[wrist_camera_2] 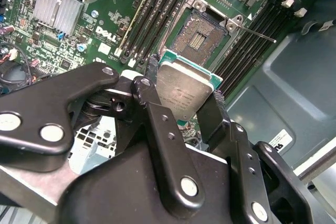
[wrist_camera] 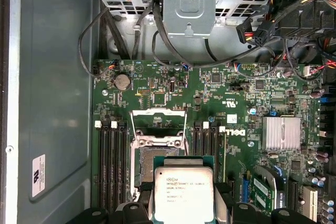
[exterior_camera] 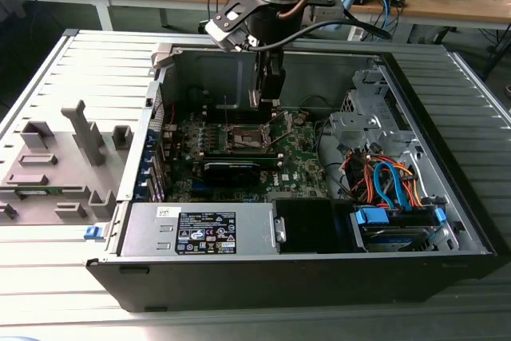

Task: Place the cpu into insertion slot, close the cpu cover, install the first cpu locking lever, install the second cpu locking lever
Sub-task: 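Place the cpu into insertion slot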

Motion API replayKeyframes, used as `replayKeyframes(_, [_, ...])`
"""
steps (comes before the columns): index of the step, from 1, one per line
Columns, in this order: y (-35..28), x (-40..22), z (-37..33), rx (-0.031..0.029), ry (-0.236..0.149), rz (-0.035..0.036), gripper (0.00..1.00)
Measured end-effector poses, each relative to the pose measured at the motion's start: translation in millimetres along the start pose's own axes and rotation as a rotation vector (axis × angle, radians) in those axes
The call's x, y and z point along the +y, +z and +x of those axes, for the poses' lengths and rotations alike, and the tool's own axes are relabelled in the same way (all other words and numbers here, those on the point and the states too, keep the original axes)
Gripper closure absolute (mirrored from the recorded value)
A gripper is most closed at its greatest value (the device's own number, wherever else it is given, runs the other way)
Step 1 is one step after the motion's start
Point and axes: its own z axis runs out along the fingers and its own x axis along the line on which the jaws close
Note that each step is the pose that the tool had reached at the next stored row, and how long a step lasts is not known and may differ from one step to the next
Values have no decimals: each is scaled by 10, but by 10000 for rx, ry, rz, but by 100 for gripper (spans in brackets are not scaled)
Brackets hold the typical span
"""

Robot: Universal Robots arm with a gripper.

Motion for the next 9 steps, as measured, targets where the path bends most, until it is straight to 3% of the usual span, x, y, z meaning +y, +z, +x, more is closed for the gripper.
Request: replayKeyframes(9, [21,0,1,-8,46,1,45])
